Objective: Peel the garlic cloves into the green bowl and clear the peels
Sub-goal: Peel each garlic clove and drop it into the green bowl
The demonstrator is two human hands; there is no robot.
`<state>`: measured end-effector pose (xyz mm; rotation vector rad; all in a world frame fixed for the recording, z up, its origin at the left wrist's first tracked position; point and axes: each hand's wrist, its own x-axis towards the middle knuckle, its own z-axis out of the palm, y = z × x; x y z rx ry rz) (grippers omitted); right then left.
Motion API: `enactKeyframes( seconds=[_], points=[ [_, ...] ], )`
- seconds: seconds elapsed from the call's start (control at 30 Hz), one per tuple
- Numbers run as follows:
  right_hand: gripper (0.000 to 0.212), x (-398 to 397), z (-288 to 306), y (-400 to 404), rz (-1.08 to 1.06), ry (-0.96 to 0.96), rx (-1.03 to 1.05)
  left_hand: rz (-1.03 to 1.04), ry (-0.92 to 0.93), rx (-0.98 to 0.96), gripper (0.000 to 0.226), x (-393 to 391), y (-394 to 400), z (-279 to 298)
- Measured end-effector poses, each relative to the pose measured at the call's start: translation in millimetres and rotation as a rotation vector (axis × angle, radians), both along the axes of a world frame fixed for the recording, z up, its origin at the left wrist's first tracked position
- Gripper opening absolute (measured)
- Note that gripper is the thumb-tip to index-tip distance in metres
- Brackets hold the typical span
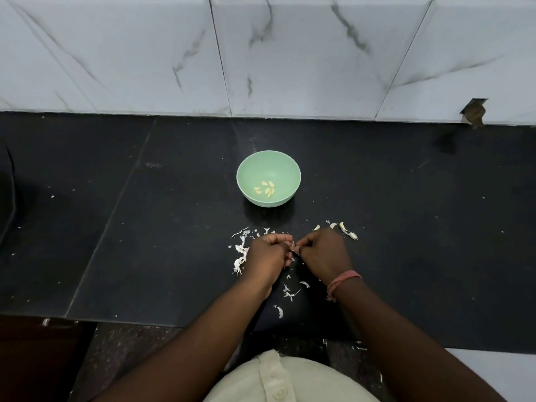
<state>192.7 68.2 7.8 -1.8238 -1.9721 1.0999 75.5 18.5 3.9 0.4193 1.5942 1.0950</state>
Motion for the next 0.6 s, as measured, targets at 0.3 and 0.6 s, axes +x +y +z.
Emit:
enactKeyframes(
  seconds=[0.3, 0.6],
  points=[
    [0.018, -6, 6, 1, 0.099, -0.080, 0.038, -0.103, 0.216, -0.012, 0.023, 1, 0, -4],
    [0.021, -9, 13, -2, 0.227, -0.307, 0.056, -0.271, 0.646, -0.011, 0.025, 5, 5, 5]
  ],
)
